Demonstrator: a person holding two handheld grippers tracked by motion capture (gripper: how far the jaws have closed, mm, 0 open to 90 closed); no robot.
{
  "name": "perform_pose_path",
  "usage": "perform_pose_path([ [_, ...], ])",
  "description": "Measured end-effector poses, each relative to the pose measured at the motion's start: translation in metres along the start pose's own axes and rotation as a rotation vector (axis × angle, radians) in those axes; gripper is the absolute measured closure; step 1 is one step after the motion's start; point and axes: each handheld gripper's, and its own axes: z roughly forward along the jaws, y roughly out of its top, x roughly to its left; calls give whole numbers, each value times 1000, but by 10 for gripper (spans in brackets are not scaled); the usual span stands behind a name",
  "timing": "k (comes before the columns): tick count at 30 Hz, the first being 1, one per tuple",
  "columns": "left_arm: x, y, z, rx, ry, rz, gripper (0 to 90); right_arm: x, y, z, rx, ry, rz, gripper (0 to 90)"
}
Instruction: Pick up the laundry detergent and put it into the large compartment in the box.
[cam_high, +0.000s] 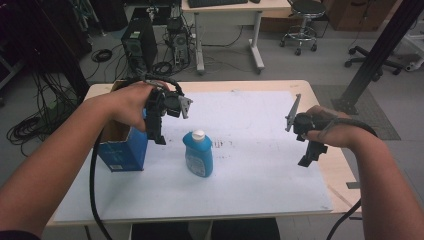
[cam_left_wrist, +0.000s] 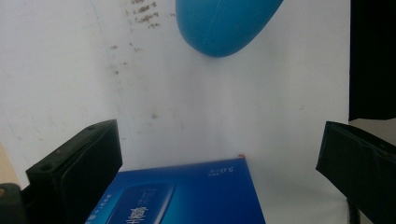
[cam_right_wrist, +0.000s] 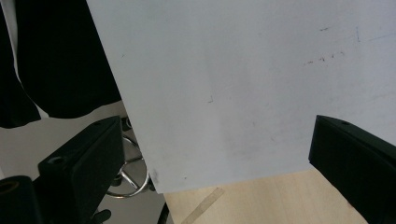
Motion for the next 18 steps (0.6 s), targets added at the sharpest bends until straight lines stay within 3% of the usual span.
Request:
perform_pose_path([
  [8,-2,-2,-1,0,5,-2,2,0,1,4,4,3,1,34],
  [18,-5,1,-6,-22,11,30,2,4,1,6,-4,2,14,33],
])
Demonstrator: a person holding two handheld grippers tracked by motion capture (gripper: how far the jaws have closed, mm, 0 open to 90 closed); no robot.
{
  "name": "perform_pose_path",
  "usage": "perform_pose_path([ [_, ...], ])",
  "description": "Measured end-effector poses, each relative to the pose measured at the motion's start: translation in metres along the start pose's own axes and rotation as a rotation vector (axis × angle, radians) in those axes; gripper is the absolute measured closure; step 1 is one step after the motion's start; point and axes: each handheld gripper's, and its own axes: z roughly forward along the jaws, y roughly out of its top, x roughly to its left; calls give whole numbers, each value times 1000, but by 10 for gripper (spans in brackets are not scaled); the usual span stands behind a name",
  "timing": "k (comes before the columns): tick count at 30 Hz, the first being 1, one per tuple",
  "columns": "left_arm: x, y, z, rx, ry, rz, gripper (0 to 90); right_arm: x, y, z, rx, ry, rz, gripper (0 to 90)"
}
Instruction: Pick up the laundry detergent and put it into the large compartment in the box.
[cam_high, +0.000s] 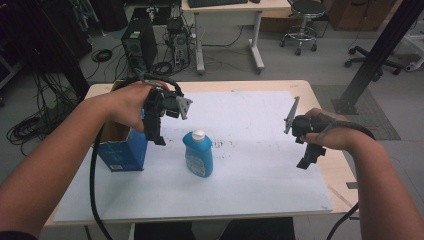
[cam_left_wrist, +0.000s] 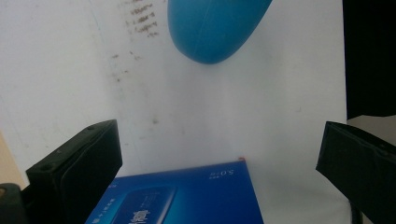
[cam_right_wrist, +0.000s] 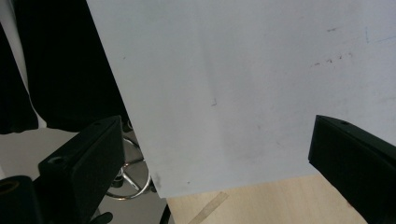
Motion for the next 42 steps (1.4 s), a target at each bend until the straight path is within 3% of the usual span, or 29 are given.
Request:
perform_pose_path([
  [12,2,13,-11,-35,-6,71,2,5,3,7,5,8,14,33],
  [23,6,37,-11,-20,-36,181,2,4,6,6,9,-2,15,34],
  [26,6,44,-11,-17,-36,202,2,5,4,4,-5,-10,24,35],
  [28,4,50,-10,-18,-44,230,2,5,1,2,-41,-9,27,35],
  [30,4,52,-9,-14,-41,241,2,5,0,2,-35,-11,34,33],
  [31,3,55,-7,-11,-43,266,2,4,0,3,-26,-8,37,36],
  [42,2,66,2,-2,-37,307,2,3,-1,5,-26,-10,51,35],
])
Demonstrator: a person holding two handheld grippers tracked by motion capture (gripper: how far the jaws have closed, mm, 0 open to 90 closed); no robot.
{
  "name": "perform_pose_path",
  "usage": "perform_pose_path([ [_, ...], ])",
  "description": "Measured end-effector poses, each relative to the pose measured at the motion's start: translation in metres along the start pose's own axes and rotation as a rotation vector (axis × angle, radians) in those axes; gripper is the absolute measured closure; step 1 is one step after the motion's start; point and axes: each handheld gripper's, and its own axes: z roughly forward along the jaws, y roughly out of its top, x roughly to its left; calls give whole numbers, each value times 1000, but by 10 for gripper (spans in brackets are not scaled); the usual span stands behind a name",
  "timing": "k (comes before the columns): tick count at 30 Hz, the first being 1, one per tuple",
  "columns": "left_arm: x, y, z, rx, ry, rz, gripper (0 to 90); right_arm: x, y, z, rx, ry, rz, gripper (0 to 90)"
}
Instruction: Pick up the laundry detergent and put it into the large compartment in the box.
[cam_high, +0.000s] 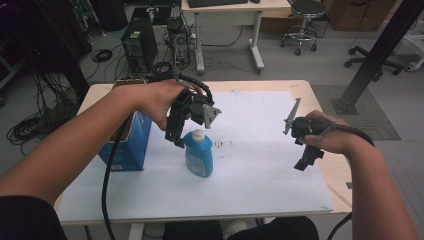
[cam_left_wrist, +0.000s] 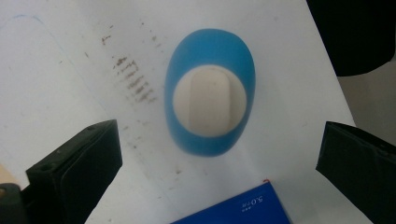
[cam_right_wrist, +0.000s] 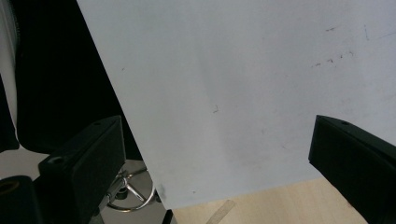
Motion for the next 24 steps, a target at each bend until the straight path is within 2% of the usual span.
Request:
perform_pose_path([
  [13,1,9,13,19,-2,27,2,-1,1,5,12,9,4,35],
  [24,2,11,31,54,0,23,2,-2,2,8,15,11,-1,34],
])
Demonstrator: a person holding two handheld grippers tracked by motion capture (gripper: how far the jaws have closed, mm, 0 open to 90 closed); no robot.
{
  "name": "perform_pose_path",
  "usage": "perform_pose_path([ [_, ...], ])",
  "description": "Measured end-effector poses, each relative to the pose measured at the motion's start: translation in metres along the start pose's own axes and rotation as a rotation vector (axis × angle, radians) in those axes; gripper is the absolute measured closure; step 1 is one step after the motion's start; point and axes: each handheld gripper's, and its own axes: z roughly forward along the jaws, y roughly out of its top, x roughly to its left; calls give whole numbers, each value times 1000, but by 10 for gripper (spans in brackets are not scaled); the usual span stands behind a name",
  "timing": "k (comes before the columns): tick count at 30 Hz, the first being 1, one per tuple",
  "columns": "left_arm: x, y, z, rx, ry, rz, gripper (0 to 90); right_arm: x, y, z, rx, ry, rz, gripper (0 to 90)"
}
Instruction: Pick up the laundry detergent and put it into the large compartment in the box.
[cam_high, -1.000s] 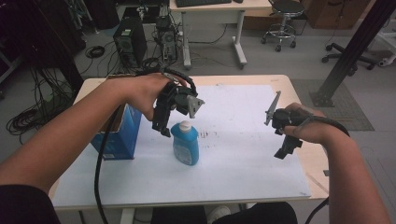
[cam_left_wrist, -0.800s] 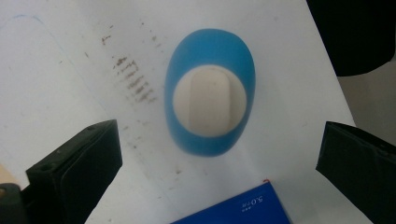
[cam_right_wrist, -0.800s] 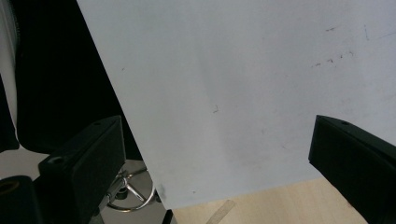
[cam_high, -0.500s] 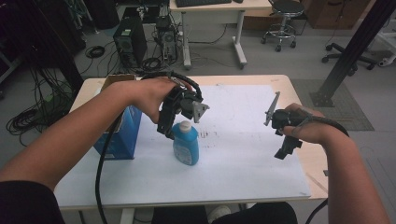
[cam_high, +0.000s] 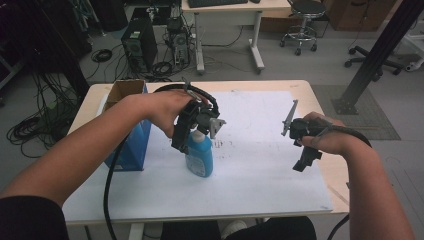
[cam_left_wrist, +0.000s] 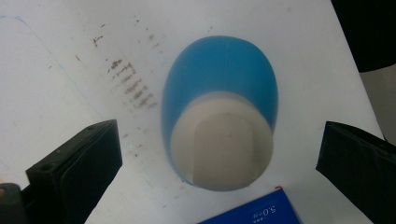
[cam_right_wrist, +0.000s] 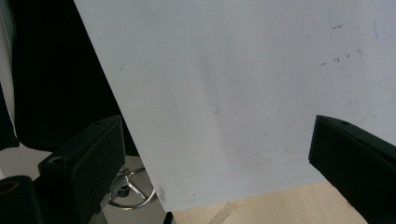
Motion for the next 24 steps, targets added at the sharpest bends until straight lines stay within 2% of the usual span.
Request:
perform_pose_path([
  [7,0,2,6,-8,-10,4,2,-1,0,2,0,1,0,34],
  [10,1,2,12,6,-20,3,2,-2,0,3,-2,3,1,34],
  [22,0,-1,23,-3,-21,-4,2,-5,-1,6,-1,5,-2,34],
  [24,-1,1,26,0,-20,5,2,-6,0,7,-2,7,-3,34],
])
